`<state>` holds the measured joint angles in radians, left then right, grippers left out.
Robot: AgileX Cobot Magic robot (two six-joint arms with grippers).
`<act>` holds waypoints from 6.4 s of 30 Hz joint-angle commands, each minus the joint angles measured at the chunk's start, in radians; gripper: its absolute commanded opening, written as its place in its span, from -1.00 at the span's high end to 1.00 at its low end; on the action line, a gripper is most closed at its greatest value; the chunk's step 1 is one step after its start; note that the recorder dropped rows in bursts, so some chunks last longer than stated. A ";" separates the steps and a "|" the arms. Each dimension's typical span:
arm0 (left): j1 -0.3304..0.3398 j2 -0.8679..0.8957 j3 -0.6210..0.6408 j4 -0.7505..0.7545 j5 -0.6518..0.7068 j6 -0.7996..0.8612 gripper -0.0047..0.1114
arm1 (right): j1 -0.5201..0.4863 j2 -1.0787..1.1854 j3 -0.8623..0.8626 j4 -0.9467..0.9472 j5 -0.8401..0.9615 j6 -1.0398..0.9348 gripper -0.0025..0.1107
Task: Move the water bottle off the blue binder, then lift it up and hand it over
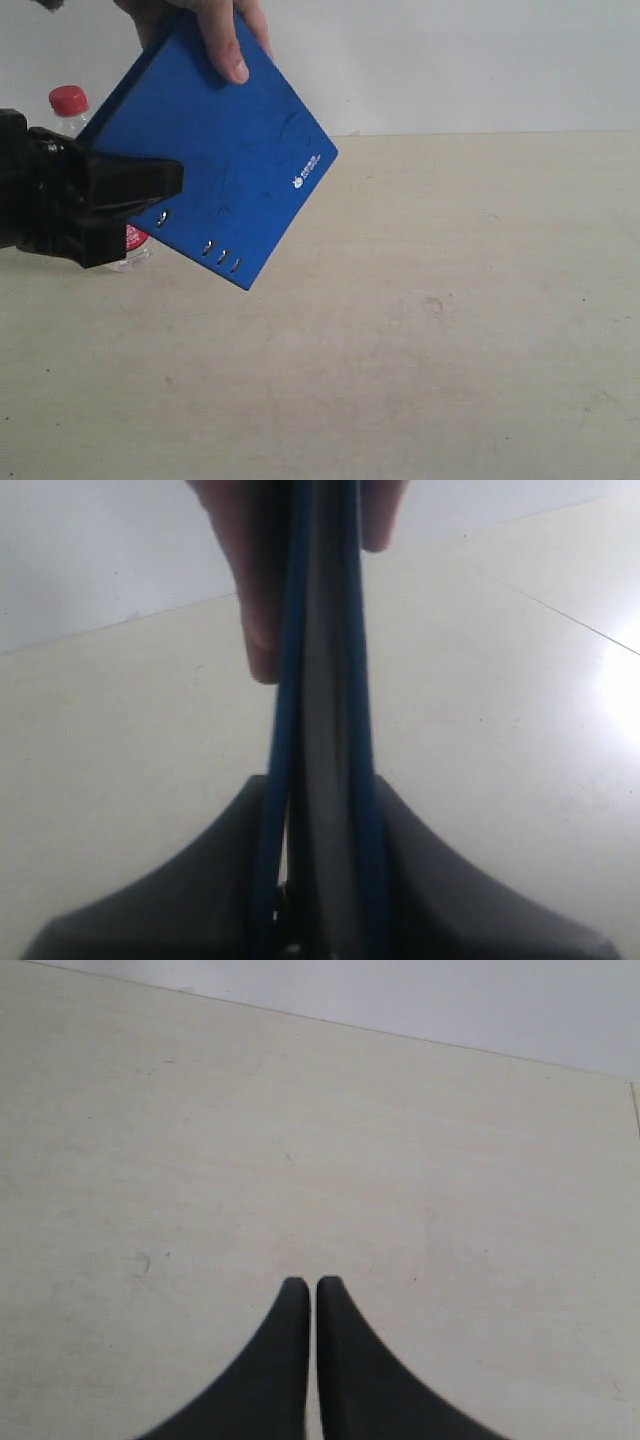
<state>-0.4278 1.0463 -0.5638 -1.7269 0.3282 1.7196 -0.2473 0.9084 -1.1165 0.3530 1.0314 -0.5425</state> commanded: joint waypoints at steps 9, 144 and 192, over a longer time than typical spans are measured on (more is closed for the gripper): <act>-0.004 0.007 -0.009 -0.018 0.001 0.008 -0.08 | -0.002 -0.002 0.001 -0.010 0.001 -0.002 0.96; 0.362 -0.999 0.564 0.411 -0.492 -0.442 0.80 | 0.186 -0.908 1.117 -0.353 -0.677 0.825 0.96; 0.362 -1.004 0.564 0.411 -0.492 -0.442 0.80 | 0.152 -0.908 1.117 -0.077 -0.647 0.283 0.96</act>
<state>-0.0687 0.0477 0.0009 -1.3102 -0.1683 1.2744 -0.0893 0.0049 0.0002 0.2683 0.3835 -0.2624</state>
